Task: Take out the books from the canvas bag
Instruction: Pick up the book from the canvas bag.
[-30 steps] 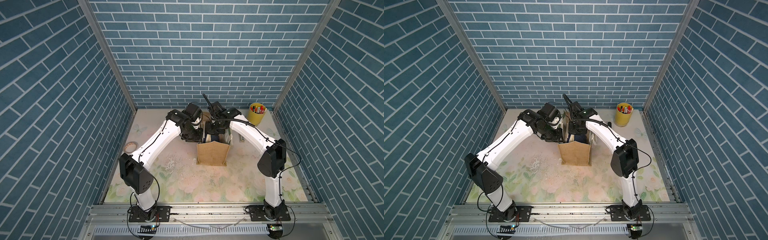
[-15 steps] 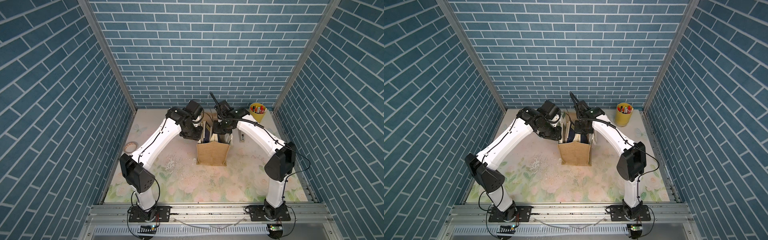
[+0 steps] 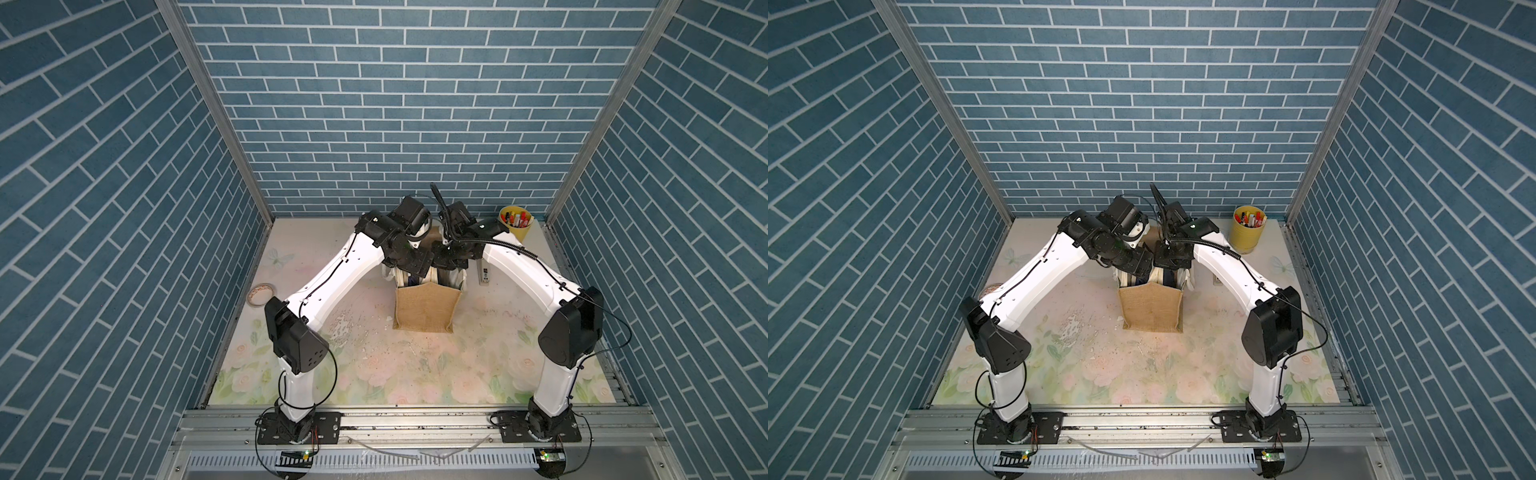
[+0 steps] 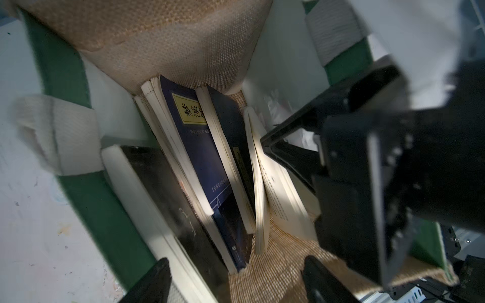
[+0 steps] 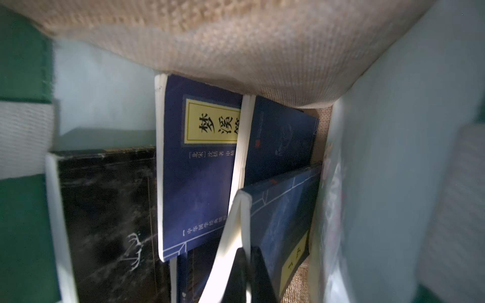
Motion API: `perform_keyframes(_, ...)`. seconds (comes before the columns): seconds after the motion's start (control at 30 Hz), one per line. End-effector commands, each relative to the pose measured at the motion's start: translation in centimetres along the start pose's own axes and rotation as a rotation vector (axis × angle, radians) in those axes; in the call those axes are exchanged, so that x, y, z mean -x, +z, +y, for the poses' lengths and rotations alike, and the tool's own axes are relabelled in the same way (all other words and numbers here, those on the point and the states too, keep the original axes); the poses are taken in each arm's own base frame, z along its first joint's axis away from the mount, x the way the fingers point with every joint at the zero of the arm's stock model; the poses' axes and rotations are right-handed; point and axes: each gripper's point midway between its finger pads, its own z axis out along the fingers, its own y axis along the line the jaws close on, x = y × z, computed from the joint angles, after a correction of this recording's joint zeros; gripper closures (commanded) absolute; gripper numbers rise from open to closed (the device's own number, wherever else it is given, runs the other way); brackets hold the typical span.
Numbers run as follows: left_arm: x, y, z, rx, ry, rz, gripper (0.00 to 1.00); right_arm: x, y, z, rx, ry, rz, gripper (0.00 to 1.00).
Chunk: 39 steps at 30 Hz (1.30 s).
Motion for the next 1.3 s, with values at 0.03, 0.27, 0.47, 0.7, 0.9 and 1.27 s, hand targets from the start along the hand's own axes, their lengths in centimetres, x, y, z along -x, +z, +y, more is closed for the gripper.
perform_keyframes(0.03, 0.4, 0.8, -0.7, -0.035, 0.01, -0.01, 0.12, 1.1, -1.7, 1.2, 0.089, 0.074, -0.052, 1.0)
perform_keyframes(0.27, 0.7, -1.1, -0.8, -0.045, -0.005, -0.072, 0.1, 2.0, -3.5, 2.3, 0.152, 0.086, -0.096, 1.0)
perform_keyframes(0.47, 0.9, -3.2, -0.6, -0.043, -0.028, -0.118, 0.11, 2.6, -5.5, 2.9, 0.182, 0.088, -0.14, 1.0)
perform_keyframes(0.7, 3.8, -8.8, 1.6, 0.044, -0.096, -0.29, 0.13, 3.5, -9.4, 3.9, 0.229, 0.079, -0.217, 1.0)
perform_keyframes(0.9, 5.5, -10.6, 2.6, 0.012, -0.152, -0.335, 0.14, 4.6, -13.1, 4.4, 0.267, 0.081, -0.302, 1.0)
perform_keyframes(1.27, 5.0, -7.3, -1.8, -0.196, -0.058, -0.201, 0.12, 5.5, -14.7, 5.1, 0.304, 0.107, -0.343, 1.0)
